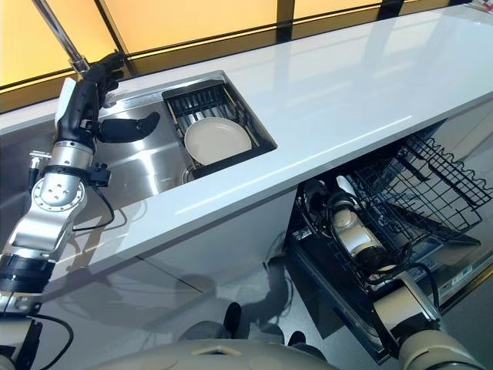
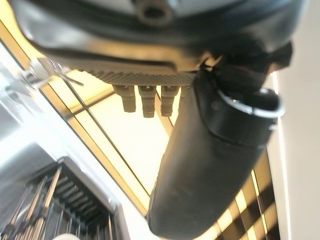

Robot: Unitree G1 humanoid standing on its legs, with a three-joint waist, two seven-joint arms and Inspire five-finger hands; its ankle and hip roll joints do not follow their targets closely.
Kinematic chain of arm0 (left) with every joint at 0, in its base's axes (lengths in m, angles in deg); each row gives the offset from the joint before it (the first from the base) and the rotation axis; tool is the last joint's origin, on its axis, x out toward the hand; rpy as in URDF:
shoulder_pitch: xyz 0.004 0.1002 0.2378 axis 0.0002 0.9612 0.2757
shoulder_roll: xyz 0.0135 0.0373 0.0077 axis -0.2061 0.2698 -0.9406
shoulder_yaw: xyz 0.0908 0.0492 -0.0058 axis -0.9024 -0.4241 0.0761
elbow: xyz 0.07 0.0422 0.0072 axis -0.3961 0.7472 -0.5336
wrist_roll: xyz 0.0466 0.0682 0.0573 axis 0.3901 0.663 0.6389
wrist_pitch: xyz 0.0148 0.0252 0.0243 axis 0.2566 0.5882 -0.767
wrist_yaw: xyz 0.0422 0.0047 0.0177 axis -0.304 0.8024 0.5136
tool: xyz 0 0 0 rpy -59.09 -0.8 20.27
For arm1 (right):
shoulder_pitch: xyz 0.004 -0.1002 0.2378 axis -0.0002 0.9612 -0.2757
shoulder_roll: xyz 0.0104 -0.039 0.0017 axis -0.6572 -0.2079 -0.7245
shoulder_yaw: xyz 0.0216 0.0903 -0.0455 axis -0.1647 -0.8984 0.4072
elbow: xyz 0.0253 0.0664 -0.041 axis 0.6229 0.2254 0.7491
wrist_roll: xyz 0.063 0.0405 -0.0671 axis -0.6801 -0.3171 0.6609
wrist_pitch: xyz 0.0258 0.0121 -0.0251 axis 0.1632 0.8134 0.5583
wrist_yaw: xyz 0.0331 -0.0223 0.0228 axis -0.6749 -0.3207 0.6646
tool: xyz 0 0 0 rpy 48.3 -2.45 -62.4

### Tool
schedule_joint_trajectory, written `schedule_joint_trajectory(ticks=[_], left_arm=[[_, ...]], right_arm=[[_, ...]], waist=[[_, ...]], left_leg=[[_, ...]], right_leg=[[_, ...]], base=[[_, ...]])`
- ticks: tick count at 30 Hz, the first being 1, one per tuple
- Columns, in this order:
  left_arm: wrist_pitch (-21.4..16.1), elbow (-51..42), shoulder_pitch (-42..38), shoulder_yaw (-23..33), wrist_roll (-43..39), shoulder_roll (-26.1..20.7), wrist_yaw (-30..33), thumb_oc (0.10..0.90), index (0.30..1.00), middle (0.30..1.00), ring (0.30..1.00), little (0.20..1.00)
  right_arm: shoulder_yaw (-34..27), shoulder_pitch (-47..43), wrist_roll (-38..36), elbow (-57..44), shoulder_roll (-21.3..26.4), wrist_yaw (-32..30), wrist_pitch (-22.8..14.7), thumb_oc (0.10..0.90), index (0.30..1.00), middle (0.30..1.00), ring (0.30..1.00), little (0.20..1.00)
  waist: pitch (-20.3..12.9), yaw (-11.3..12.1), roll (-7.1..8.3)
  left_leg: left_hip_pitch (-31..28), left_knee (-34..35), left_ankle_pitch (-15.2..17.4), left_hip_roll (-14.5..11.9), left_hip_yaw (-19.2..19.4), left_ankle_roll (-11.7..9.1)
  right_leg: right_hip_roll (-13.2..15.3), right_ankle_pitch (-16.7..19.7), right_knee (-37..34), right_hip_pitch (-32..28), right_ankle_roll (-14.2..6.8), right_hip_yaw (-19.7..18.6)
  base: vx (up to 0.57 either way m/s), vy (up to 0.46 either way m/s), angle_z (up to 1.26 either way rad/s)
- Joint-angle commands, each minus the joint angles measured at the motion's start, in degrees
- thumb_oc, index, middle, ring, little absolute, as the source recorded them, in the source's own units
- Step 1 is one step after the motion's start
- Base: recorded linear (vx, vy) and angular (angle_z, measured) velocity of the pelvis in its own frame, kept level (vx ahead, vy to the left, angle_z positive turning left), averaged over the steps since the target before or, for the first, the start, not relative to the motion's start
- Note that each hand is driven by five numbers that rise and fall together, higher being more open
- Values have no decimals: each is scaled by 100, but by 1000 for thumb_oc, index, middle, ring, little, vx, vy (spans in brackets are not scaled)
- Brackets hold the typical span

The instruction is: Pick up plates and place into dishwasher.

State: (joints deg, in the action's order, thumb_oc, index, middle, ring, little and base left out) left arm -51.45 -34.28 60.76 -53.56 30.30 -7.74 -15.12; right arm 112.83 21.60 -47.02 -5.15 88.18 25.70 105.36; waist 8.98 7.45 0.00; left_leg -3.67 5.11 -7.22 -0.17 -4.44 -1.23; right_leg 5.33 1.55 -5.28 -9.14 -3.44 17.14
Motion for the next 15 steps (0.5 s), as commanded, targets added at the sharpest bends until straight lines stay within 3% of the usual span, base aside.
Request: schedule_joint_trajectory(ticks=[1, 7, 11, 15], left_arm=[[-468, -30, -943, -3, -37, -341, 195, 800, 900, 900, 900, 900], [-411, -9, -806, 111, 106, -276, 52, 800, 900, 900, 900, 900], [-402, 39, -700, 219, 139, -301, 28, 800, 900, 900, 900, 900], [-407, 170, -626, 306, 194, -358, -12, 800, 900, 900, 900, 900]], right_arm=[[-109, -185, 175, -784, 240, -486, -724, 800, 900, 900, 900, 900], [-543, 206, 175, -1448, 256, -815, -1515, 800, 900, 900, 900, 900], [-812, 451, 319, -1898, 283, -1065, -1831, 800, 900, 900, 900, 900], [-990, 685, 397, -2160, 373, -1020, -1881, 800, 900, 900, 900, 900]], waist=[[-314, -61, -16], [-317, -204, -59], [-324, -287, -89], [-335, -373, -106]], left_leg=[[-262, -11, 584, 211, 305, 7], [-283, -11, 609, 216, 361, 18], [-304, -11, 628, 220, 409, 20], [-317, -11, 643, 218, 467, 13]], right_leg=[[29, 157, 47, -39, -217, -85], [22, 147, 57, -9, -234, -171], [20, 136, 58, -7, -249, -215], [27, 130, 54, 3, -273, -243]], base=[[0, 6, -11], [-1, 5, -3], [1, 15, -7], [-1, 8, -4]])
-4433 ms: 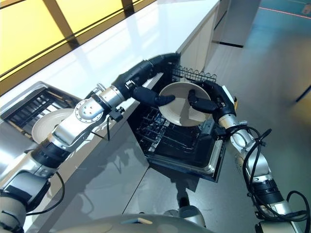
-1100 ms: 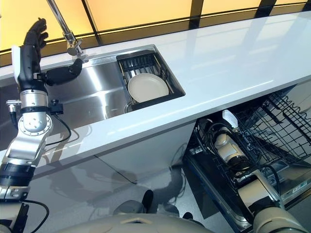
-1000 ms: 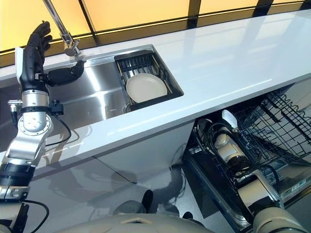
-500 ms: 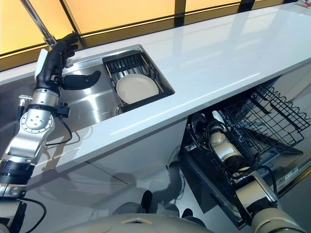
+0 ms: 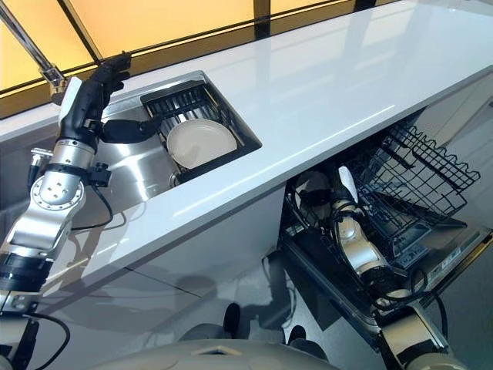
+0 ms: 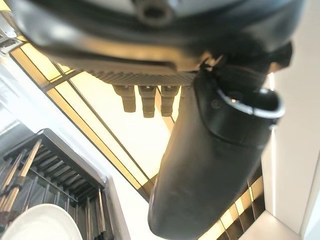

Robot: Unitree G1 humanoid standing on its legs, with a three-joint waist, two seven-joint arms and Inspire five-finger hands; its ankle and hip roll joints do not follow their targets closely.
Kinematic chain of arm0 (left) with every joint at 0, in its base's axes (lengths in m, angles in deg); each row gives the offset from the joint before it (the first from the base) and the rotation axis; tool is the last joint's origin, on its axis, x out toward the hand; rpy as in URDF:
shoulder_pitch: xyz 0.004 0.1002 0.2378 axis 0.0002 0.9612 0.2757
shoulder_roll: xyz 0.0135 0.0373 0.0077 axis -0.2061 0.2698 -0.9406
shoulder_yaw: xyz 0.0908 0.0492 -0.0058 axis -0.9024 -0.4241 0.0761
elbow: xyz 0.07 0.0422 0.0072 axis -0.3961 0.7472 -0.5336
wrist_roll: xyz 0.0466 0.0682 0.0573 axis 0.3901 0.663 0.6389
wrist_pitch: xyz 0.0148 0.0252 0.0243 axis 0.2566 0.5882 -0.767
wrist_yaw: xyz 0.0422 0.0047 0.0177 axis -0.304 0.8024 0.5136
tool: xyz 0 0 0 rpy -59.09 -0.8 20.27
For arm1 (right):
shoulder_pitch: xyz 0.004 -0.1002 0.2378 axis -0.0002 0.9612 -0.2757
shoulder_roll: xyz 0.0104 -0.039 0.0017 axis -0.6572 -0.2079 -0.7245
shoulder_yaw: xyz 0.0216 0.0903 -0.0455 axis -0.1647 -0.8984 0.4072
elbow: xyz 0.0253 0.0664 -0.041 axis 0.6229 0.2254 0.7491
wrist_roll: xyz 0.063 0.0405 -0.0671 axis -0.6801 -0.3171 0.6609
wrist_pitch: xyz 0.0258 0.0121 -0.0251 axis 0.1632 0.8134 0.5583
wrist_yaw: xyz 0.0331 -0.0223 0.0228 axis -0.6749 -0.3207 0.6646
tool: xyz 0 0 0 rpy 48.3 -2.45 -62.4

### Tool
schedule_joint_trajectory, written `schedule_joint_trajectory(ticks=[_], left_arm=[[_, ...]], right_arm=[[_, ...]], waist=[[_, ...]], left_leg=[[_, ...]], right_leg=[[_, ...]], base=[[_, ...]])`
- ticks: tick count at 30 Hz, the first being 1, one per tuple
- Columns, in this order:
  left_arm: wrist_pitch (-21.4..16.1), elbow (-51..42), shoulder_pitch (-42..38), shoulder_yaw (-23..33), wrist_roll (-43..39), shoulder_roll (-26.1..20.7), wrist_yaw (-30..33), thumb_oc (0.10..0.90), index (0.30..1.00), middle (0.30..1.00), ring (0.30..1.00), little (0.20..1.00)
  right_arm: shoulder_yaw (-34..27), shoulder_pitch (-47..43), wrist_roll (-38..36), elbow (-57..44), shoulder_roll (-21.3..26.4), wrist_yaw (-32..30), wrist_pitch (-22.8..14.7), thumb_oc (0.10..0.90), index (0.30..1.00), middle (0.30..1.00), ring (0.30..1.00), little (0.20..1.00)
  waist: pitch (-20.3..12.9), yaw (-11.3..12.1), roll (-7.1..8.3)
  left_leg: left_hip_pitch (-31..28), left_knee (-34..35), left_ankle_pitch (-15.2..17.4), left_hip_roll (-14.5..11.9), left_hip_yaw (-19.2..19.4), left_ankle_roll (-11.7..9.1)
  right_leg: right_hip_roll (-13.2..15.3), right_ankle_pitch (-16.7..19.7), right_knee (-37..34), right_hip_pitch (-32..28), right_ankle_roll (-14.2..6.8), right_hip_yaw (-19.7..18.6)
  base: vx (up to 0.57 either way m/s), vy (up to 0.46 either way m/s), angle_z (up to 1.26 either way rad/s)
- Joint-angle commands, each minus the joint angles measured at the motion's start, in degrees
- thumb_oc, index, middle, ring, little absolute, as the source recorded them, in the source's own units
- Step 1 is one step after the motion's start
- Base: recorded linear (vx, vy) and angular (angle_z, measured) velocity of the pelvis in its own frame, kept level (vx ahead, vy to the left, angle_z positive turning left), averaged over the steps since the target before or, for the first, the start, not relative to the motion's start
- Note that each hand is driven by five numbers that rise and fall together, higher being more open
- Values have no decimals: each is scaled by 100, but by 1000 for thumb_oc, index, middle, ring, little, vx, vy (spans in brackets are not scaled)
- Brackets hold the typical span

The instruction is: Pick up plates and place into dishwasher.

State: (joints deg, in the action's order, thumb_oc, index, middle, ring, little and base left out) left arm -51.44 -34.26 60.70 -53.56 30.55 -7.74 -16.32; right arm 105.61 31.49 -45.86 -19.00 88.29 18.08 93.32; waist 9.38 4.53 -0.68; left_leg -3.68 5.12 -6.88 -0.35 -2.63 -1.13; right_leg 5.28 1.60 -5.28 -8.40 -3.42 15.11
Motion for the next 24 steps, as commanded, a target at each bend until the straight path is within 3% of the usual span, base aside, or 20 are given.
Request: schedule_joint_trajectory(ticks=[1, 3, 7, 11, 24], left_arm=[[-400, 173, -588, 325, 158, -386, 104, 800, 900, 900, 900, 900], [-406, 187, -543, 364, 132, -425, 102, 800, 900, 900, 900, 900], [-424, 216, -418, 403, 235, -433, 191, 800, 900, 900, 900, 900], [-417, 287, -353, 467, 303, -429, 198, 800, 900, 900, 900, 900], [-179, 866, -126, 847, 769, -1093, -57, 800, 900, 900, 900, 900]], right_arm=[[-321, -253, 326, -849, 400, -304, -701, 800, 900, 900, 900, 900], [-412, -204, 337, -951, 468, -362, -779, 800, 900, 900, 900, 900], [-687, -153, 480, -1330, 522, -1009, -1392, 800, 900, 900, 900, 900], [-863, -84, 577, -1552, 578, -1237, -1654, 800, 900, 900, 900, 900], [-1681, 789, 605, -2587, 1257, -760, -2001, 800, 900, 900, 900, 900]], waist=[[-379, -98, -42], [-383, -117, -42], [-371, -175, -63], [-382, -226, -91], [-380, -535, -133]], left_leg=[[-322, -12, 612, 236, 294, 0], [-325, -12, 614, 234, 304, -1], [-351, -12, 630, 238, 350, 6], [-357, -12, 654, 250, 381, 18], [-349, -12, 641, 237, 640, 14]], right_leg=[[31, 123, 51, -72, -278, -44], [31, 124, 51, -69, -284, -53], [23, 125, 57, -68, -291, -98], [27, 113, 66, -47, -307, -146], [16, 159, 84, 58, -369, -303]], base=[[4, 8, -3], [6, 6, -6], [2, 2, -1], [0, 0, 0], [7, 16, -7]])
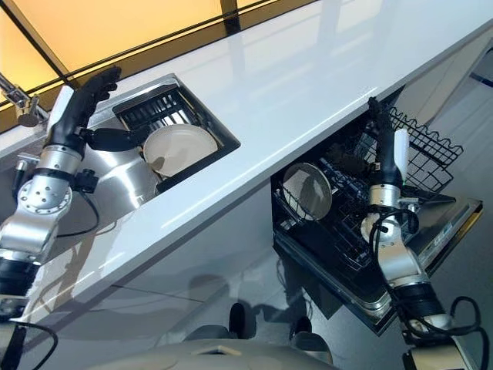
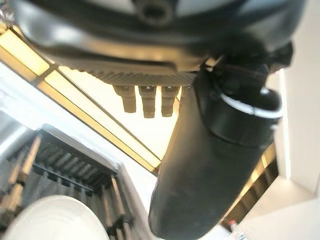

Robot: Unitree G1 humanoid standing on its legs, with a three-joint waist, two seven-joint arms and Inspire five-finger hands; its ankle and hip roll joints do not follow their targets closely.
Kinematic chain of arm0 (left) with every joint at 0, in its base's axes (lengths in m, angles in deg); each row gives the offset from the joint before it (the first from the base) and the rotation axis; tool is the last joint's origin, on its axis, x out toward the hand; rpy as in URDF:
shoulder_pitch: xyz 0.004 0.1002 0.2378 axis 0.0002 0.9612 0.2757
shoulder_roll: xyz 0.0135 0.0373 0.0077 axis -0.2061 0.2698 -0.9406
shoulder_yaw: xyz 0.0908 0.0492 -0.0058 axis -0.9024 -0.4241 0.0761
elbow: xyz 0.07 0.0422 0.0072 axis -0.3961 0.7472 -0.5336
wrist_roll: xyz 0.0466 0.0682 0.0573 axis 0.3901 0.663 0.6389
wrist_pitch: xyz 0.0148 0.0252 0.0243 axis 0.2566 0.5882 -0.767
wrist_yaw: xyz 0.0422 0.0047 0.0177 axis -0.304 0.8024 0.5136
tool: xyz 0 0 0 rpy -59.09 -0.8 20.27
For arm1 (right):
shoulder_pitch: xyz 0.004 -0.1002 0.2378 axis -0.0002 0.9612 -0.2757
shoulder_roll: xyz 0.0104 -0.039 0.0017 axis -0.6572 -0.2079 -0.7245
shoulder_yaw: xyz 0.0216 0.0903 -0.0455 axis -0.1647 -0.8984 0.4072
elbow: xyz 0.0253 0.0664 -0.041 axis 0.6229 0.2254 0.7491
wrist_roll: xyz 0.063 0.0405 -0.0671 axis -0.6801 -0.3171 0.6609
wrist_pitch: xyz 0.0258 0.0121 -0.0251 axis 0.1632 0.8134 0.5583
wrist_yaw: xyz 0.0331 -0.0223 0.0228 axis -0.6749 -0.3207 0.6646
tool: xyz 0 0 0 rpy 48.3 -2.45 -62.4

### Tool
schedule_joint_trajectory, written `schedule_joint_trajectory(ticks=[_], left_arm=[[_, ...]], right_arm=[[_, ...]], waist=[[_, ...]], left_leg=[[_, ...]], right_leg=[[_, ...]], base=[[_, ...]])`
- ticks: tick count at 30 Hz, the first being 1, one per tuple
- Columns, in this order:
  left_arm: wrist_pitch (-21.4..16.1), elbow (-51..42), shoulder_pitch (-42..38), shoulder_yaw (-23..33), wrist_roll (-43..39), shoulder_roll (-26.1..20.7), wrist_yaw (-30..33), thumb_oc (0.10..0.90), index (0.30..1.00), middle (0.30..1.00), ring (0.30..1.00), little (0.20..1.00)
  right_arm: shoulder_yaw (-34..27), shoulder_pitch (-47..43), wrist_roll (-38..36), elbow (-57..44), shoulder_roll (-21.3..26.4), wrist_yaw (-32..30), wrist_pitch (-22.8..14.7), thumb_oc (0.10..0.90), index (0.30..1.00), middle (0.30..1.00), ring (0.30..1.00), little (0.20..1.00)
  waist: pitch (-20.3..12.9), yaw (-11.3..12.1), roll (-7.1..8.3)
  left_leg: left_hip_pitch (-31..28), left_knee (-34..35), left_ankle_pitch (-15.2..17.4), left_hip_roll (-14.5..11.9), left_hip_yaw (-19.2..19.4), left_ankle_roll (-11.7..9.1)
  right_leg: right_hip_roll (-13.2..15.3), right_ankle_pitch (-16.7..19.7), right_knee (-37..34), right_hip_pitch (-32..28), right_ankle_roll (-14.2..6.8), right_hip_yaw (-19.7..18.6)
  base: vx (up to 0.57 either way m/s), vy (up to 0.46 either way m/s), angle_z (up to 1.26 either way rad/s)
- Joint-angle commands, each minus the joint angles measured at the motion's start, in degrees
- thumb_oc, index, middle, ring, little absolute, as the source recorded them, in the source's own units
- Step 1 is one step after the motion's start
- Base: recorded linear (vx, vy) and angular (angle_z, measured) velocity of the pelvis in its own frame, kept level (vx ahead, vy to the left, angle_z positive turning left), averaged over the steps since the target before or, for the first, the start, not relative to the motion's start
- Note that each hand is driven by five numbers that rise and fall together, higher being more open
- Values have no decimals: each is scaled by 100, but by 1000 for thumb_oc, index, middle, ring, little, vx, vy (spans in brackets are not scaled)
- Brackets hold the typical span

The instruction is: Pick up plates and place into dishwasher.

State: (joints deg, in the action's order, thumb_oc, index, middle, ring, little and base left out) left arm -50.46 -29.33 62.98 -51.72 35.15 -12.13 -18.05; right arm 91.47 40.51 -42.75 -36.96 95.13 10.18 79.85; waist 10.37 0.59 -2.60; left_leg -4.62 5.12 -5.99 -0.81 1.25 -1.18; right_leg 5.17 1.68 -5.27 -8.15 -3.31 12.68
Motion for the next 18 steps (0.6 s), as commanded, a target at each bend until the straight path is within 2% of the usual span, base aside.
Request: schedule_joint_trajectory(ticks=[1, 10, 18], left_arm=[[-254, 425, -348, 682, 332, -718, 92, 800, 900, 900, 900, 900], [-84, 1074, -610, 619, 392, -1293, 52, 800, 900, 900, 900, 900], [195, 1351, -815, 551, 363, -1467, 218, 800, 900, 900, 900, 900]], right_arm=[[-322, -49, 284, -821, 627, 100, -625, 800, 900, 900, 900, 900], [-579, 385, 73, -941, 1059, 797, -467, 800, 900, 900, 900, 900], [-753, 521, -68, -1008, 1269, 1090, -327, 800, 900, 900, 900, 900]], waist=[[-479, -162, 58], [-449, -395, 48], [-336, -563, 75]], left_leg=[[-250, -12, 553, 283, 266, 18], [-260, -12, 620, 271, 425, 10], [-167, -12, 641, 280, 577, 57]], right_leg=[[25, 152, 84, 44, -384, -73], [10, 133, 71, 91, -441, -169], [-9, 172, 76, 289, -455, -342]], base=[[42, 24, -1], [34, 36, -9], [33, 73, -16]])
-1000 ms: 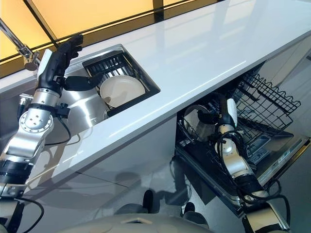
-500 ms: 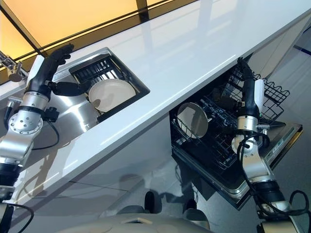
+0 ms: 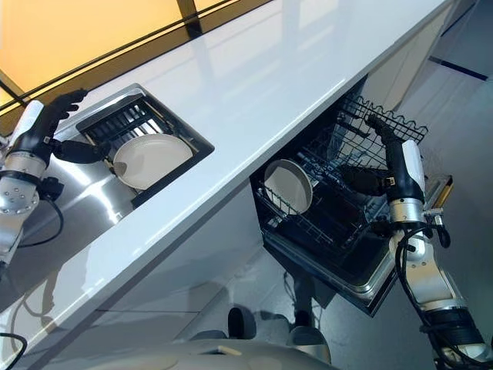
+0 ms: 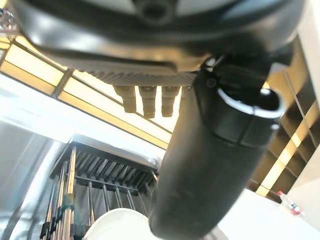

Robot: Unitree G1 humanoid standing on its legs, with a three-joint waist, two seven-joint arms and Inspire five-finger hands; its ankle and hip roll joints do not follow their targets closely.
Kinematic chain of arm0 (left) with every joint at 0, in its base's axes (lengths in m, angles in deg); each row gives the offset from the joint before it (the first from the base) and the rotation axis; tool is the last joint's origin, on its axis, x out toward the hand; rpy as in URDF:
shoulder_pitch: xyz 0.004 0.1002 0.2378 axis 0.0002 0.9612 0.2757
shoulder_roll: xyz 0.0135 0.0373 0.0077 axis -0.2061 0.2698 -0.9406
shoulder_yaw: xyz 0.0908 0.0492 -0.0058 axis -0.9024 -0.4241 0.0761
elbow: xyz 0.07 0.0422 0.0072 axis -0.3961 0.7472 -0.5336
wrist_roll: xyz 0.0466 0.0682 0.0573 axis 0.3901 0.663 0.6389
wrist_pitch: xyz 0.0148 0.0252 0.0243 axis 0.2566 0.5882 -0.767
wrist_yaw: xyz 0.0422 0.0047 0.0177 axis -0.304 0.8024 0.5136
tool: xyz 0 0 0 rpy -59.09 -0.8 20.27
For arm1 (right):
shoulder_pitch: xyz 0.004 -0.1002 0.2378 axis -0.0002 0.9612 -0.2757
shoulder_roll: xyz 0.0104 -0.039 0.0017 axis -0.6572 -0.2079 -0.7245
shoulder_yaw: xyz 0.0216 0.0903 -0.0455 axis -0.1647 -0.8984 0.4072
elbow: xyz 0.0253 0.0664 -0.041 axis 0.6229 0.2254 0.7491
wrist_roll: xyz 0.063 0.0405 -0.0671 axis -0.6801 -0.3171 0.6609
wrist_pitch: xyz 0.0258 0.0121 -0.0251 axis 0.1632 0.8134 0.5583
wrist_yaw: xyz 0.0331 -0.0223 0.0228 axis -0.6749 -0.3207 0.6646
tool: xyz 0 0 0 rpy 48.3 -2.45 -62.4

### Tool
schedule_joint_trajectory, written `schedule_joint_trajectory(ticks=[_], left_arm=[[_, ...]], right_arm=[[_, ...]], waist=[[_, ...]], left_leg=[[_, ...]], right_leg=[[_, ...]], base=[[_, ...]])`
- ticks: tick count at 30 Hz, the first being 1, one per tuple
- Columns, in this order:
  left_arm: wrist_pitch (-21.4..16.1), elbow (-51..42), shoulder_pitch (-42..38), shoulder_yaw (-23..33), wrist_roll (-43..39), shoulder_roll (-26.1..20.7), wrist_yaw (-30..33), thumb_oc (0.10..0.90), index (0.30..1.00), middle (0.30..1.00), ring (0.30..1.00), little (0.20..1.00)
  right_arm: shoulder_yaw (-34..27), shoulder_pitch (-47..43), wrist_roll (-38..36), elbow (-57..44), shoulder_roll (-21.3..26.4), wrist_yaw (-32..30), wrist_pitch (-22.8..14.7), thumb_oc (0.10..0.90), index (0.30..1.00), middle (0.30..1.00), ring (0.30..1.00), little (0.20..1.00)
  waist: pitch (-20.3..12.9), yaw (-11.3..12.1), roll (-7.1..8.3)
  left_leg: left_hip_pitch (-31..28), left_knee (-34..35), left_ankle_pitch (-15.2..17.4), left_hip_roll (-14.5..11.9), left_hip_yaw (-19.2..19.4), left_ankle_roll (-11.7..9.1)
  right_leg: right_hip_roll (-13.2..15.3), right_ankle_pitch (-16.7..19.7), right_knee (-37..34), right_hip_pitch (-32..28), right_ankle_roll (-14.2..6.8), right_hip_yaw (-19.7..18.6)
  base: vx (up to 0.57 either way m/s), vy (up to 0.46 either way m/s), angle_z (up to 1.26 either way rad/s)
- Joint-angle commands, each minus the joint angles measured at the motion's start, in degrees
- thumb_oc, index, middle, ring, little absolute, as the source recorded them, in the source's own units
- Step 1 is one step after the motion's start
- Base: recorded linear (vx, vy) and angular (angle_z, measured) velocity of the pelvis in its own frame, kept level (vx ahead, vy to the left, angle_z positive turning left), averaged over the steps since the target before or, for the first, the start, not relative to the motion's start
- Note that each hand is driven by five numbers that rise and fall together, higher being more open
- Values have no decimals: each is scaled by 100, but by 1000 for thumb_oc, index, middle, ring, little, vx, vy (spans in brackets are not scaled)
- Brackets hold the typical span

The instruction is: Pick up plates and place into dishwasher.

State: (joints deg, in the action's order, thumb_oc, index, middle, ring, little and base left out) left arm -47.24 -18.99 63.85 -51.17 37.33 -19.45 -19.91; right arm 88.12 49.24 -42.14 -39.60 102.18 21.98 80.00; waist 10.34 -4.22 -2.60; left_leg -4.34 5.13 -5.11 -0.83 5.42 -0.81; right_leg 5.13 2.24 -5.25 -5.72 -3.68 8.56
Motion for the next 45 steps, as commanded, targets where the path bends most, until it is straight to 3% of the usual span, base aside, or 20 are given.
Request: schedule_joint_trajectory(ticks=[1, 15, 30, 37, 45], left_arm=[[-109, 341, -925, 503, 136, -733, 428, 800, 900, 900, 900, 900], [154, 421, -1432, 242, 47, -806, 894, 800, 900, 900, 900, 900], [182, 870, -1614, -34, 318, -1091, 781, 800, 900, 900, 900, 900], [171, 999, -1629, -259, 785, -1291, 381, 800, 900, 900, 900, 900], [159, 937, -1602, -414, 409, -1243, -442, 800, 900, 900, 900, 900]], right_arm=[[-443, -361, -145, -751, 600, -76, -348, 800, 900, 900, 900, 900], [-461, -526, -70, -859, 901, -271, -175, 800, 900, 900, 900, 900], [-379, -639, -91, -970, 1156, -480, -85, 800, 900, 900, 900, 900], [-361, -644, -163, -1047, 1226, -530, -43, 800, 900, 900, 900, 900], [-302, -653, -225, -1081, 1207, -582, -9, 800, 900, 900, 900, 900]], waist=[[-299, -101, 79], [197, -173, 222], [621, -71, 411], [747, -37, 458], [774, -17, 441]], left_leg=[[-169, -13, 549, 285, 172, 30], [127, -13, 491, 267, 386, 88], [303, -61, 422, 168, 523, 120], [385, -97, 399, 151, 520, 130], [382, -99, 382, 165, 494, 126]], right_leg=[[-10, 123, 82, 89, -415, 45], [48, 208, 199, 523, -493, -21], [100, 250, 297, 717, -571, 50], [111, 275, 324, 763, -595, 75], [119, 272, 357, 757, -596, 112]], base=[[-34, 78, -20], [-39, 50, -10], [-20, 16, -4], [0, 0, 0], [14, -10, 1]])
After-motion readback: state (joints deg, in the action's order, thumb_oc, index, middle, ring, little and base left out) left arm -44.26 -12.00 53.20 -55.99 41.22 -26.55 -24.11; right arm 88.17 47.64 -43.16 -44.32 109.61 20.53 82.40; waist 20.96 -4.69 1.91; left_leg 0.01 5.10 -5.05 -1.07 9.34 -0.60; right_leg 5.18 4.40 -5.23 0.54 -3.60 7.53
